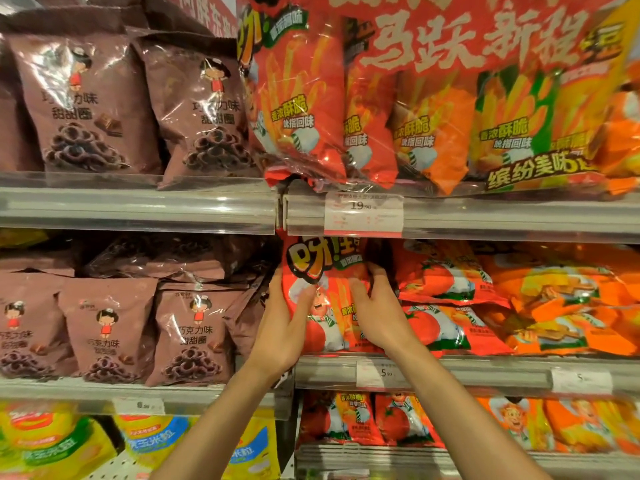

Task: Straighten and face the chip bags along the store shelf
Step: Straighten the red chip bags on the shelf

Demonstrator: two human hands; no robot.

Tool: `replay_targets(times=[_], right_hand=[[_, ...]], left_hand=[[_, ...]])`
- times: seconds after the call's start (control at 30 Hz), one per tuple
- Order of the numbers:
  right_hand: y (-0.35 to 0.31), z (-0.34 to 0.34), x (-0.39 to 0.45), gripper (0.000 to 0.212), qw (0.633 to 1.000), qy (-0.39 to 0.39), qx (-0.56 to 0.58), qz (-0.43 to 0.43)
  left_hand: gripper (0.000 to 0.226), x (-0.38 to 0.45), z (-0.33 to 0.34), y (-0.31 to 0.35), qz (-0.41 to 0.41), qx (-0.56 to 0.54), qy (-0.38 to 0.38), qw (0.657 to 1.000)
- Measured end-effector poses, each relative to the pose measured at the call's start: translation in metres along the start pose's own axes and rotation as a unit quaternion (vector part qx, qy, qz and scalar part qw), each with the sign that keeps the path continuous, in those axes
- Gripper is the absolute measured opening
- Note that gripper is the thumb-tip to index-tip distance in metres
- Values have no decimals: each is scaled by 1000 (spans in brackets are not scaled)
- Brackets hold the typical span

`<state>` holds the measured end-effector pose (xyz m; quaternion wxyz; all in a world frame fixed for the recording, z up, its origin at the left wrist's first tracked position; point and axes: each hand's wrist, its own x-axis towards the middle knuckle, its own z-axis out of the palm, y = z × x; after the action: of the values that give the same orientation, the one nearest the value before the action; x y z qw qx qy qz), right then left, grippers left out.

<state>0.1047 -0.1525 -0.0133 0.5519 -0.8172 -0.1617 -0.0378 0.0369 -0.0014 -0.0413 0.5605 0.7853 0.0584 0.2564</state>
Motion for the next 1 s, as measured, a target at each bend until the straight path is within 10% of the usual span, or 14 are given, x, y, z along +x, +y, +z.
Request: replay_targets(times=[0.4,0.7,1.0], right_hand=[[-8,-18,-27,71,999,-31,-19,-22],[6,-45,-106,13,998,48,33,-17],[82,-89,-142,11,992,113,2,60]], left_hand=[[67,-17,-35,7,23,28,-19,999],[25,-64,-56,-1,29,-14,-13,999],[10,-98,-8,-16,-28,-63,-24,997]])
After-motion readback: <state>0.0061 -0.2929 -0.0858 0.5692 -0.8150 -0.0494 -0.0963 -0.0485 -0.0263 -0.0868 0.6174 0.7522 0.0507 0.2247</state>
